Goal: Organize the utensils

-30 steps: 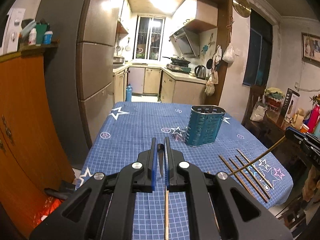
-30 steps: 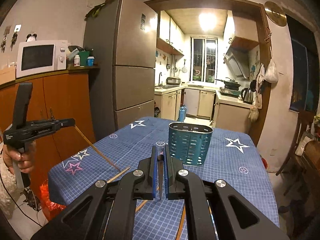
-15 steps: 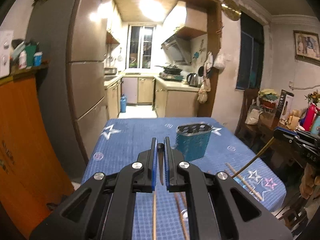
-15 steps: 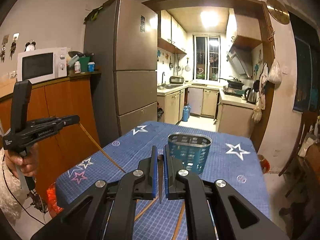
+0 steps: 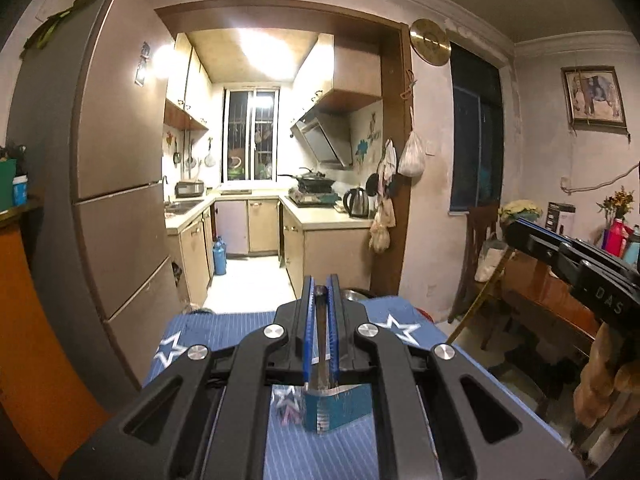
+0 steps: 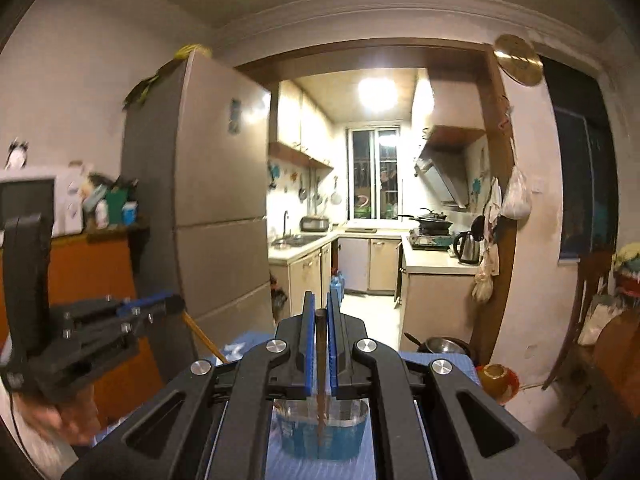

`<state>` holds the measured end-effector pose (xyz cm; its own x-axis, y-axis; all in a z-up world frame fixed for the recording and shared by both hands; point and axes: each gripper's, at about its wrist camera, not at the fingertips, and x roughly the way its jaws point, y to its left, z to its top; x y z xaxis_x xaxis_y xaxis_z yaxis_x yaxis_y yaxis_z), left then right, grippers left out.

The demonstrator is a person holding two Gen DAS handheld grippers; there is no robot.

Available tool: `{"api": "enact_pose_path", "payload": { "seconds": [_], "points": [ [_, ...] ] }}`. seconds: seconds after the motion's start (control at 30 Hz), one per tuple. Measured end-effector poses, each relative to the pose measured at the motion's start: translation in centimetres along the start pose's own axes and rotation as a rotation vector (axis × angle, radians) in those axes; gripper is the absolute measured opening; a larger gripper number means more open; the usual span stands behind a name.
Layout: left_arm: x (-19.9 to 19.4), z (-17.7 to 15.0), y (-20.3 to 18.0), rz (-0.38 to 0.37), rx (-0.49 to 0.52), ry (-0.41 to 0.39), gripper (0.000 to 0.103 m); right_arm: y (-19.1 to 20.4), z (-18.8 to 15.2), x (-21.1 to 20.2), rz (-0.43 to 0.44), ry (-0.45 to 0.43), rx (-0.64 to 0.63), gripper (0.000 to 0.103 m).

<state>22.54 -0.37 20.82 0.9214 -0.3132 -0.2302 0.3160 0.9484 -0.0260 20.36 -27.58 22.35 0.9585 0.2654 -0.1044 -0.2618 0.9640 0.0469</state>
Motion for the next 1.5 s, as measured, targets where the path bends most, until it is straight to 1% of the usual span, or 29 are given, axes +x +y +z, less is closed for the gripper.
{"api": "enact_pose_path", "payload": {
  "seconds": [0.13,0.23,0.4,0.5,0.67,0.7,0.73,0.8,0.9,1.03,1.07,1.1,1.13,1.2,1.27,1.3,1.37,1.4,1.43,1.47,1.5],
  "points": [
    [3.7,0.0,-0.5,0.009,-0.002,0.011,0.005,-1.7,-0.4,4.0,-0.043,-0.036,0.039,0.007],
    [6.3,-0.8,-0.8,0.023,0.008,0.033,0.005,-2.6,-1.5,6.8,-0.073,-0.044,0.051,0.007],
    [9.8,-3.6,-0.7,0.040,0.021,0.105,0.005,-3.3,-3.8,10.8,-0.098,0.000,0.083,0.007],
    [10.7,-5.4,0.1,0.050,0.016,0.137,0.005,-3.5,-5.5,12.8,-0.114,0.027,0.093,0.007],
    [11.6,-7.3,0.9,0.055,0.007,0.186,0.005,-3.2,-7.9,14.5,-0.097,0.098,0.110,0.007],
    [11.5,-7.6,1.2,0.065,-0.009,0.193,0.005,-3.2,-8.1,14.5,-0.097,0.100,0.106,0.008],
    [11.4,-7.5,1.6,0.068,-0.020,0.191,0.005,-3.2,-8.2,14.4,-0.102,0.102,0.106,0.013],
    [10.8,-7.5,2.3,0.068,-0.037,0.183,0.005,-3.3,-8.2,13.9,-0.107,0.092,0.113,0.020],
    [9.8,-7.3,3.2,0.077,-0.062,0.165,0.006,-3.7,-8.0,13.2,-0.132,0.076,0.108,0.019],
    [8.4,-7.1,3.4,0.084,-0.060,0.150,0.006,-4.6,-8.9,13.1,-0.134,0.133,0.086,0.018],
    [7.9,-7.1,3.4,0.086,-0.045,0.140,0.007,-5.2,-9.3,13.0,-0.135,0.153,0.089,0.018],
    [7.4,-7.2,3.3,0.089,-0.033,0.134,0.007,-6.4,-9.9,13.0,-0.135,0.194,0.101,0.018],
    [6.9,-7.3,3.4,0.077,-0.032,0.132,0.007,-7.4,-10.4,13.0,-0.137,0.225,0.113,0.018],
    [6.5,-7.4,3.4,0.066,-0.019,0.132,0.007,-10.9,-12.1,13.9,-0.144,0.380,0.122,0.019],
    [6.7,-7.4,3.2,0.066,-0.012,0.140,0.007,-14.5,-14.1,14.8,-0.186,0.523,0.115,0.019],
    [6.6,-7.4,3.2,0.065,-0.018,0.139,0.007,-16.5,-15.4,15.3,-0.180,0.610,0.140,0.019],
    [6.6,-7.2,3.2,0.061,-0.033,0.135,0.007,-19.3,-17.3,15.5,-0.219,0.696,0.166,0.019],
    [6.4,-7.2,3.1,0.052,-0.041,0.132,0.007,-20.2,-18.4,15.7,-0.211,0.737,0.151,0.019],
    [6.3,-7.2,3.0,0.048,-0.042,0.128,0.007,-20.5,-19.1,15.9,-0.219,0.768,0.106,0.019],
    [6.2,-7.3,2.8,0.048,-0.039,0.127,0.007,-20.7,-19.8,16.2,-0.232,0.801,0.026,0.019],
    [5.9,-7.5,2.6,0.047,-0.030,0.125,0.007,-20.9,-20.8,16.4,-0.219,0.840,-0.036,0.019]
  ]
}}
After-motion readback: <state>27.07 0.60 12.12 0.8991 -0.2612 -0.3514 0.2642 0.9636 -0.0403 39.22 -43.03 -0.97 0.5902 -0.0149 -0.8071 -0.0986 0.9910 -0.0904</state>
